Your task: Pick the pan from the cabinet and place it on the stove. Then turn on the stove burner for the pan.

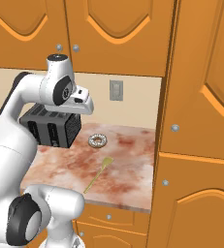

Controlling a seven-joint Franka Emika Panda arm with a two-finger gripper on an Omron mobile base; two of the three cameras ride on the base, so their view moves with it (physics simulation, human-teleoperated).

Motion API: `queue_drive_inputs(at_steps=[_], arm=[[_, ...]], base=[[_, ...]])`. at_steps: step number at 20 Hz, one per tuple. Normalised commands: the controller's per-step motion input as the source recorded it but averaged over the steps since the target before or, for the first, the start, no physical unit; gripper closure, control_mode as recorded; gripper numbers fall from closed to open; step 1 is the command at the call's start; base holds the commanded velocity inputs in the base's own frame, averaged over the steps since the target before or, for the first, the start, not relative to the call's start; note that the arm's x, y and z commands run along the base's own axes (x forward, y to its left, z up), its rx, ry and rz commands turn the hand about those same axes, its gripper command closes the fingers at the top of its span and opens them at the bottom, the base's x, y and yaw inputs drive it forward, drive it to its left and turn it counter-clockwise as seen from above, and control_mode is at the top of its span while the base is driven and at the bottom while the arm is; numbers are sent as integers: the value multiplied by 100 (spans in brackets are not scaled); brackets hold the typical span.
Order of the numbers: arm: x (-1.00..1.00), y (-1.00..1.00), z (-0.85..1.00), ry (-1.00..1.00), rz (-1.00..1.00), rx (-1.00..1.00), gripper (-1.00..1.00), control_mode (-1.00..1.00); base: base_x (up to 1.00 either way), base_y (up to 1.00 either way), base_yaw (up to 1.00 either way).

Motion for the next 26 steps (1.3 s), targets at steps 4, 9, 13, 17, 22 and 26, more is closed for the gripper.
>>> queue_drive_inputs(at_steps=[4, 9, 13, 17, 22, 26], arm=[[-4, 0, 0, 0, 0, 0, -100, -100], [-3, 0, -1, -4, -11, 0, -100, -100], [-14, 0, 9, -30, -10, 0, -100, -100], [-25, -1, 33, -40, 0, 0, -100, -100], [-20, -5, 45, -38, 0, 0, -100, -100], [-13, 0, 59, -36, 0, -3, -100, -100]], base=[[0, 0, 0], [0, 0, 0], [0, 0, 0], [0, 0, 0], [0, 0, 0], [0, 0, 0]])
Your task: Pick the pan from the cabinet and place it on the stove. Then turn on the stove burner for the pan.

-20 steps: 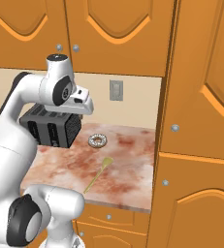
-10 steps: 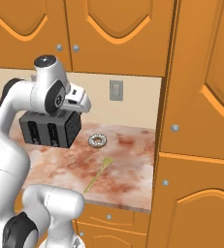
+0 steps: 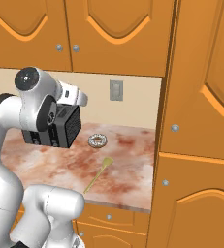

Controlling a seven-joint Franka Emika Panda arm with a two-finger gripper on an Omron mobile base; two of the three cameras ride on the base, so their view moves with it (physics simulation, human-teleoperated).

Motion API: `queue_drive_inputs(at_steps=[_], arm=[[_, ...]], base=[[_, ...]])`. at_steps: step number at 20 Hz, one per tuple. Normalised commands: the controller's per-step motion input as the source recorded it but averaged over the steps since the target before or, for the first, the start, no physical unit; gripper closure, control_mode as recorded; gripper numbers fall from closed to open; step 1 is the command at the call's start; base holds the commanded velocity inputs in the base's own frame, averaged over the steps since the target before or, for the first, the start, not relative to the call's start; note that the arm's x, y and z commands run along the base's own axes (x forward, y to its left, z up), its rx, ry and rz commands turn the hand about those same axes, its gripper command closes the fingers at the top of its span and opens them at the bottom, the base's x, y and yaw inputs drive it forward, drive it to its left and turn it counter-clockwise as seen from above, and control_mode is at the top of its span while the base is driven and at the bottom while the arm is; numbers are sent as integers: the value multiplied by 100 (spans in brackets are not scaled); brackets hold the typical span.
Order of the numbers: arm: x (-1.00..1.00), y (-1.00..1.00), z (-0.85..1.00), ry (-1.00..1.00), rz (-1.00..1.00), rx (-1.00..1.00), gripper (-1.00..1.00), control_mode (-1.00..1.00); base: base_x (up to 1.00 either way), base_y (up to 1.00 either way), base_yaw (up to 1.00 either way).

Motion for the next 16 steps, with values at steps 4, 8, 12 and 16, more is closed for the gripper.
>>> queue_drive_inputs(at_steps=[4, 8, 12, 16], arm=[[-4, 0, 67, -32, 0, -5, -100, -100], [-1, 0, 65, -29, 0, -8, -100, -100], [-2, 0, 59, -28, 0, -10, -100, -100], [-6, 0, 45, -29, 0, -10, -100, -100]], base=[[0, 0, 0], [0, 0, 0], [0, 0, 0], [0, 0, 0]])
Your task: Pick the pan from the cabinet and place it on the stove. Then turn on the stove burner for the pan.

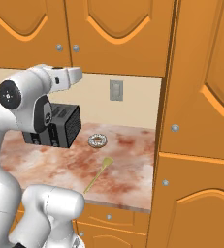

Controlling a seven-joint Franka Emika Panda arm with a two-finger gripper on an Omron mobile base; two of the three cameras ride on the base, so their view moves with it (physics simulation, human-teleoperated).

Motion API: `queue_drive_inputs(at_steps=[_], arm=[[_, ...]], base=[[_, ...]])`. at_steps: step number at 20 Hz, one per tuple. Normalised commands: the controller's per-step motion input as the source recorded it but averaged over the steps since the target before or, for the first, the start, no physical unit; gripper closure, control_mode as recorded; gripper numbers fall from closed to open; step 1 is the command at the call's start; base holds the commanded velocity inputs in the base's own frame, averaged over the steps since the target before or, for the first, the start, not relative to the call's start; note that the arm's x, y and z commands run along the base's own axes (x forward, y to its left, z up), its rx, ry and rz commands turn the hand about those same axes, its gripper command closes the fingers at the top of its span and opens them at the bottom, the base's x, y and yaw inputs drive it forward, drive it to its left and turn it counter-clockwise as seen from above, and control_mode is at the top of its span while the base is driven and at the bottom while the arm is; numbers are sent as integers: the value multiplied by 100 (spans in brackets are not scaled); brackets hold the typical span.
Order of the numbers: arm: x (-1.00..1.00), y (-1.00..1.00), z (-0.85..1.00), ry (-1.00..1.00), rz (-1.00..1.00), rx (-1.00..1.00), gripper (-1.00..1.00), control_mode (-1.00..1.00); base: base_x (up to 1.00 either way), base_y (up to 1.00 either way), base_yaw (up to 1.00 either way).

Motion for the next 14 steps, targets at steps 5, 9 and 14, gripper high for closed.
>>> queue_drive_inputs(at_steps=[5, 9, 14], arm=[[-1, 0, 28, -23, 0, -10, -100, -100], [0, -5, 18, -20, 0, -5, -100, -100], [0, -6, 19, -11, 0, -1, -100, -100]], base=[[0, 0, 0], [0, 0, 0], [0, 0, 0]])
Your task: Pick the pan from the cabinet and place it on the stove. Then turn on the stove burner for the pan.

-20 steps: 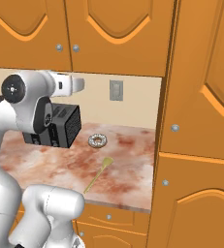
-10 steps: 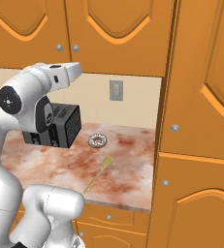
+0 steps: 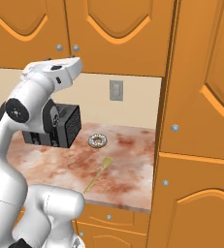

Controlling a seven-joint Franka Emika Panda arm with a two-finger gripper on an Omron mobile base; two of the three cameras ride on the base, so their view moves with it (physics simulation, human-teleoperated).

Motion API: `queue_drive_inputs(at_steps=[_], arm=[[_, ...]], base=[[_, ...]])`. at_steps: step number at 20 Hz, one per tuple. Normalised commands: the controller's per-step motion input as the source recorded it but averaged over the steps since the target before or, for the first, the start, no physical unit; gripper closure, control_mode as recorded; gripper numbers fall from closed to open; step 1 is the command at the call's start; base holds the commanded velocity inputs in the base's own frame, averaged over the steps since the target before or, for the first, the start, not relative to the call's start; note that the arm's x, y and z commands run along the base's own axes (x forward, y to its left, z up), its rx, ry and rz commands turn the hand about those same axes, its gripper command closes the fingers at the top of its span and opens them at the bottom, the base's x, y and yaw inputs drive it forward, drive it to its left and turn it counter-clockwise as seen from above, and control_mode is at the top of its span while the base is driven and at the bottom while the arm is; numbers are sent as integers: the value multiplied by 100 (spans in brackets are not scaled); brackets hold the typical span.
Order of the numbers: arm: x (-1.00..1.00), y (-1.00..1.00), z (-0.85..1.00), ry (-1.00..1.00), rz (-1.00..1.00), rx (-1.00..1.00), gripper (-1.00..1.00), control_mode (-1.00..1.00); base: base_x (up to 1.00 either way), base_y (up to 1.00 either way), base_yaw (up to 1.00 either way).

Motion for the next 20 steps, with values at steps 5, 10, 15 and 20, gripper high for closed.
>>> queue_drive_inputs(at_steps=[5, 10, 15, 20], arm=[[9, -3, 17, -4, 0, 0, -100, -100], [13, 0, 7, 0, 0, 0, -100, -100], [9, 0, 0, 0, 0, 0, -100, -100], [14, 0, 0, 0, 0, 0, -100, -100]], base=[[0, 0, 0], [0, 0, 0], [0, 0, 0], [0, 0, 0]])
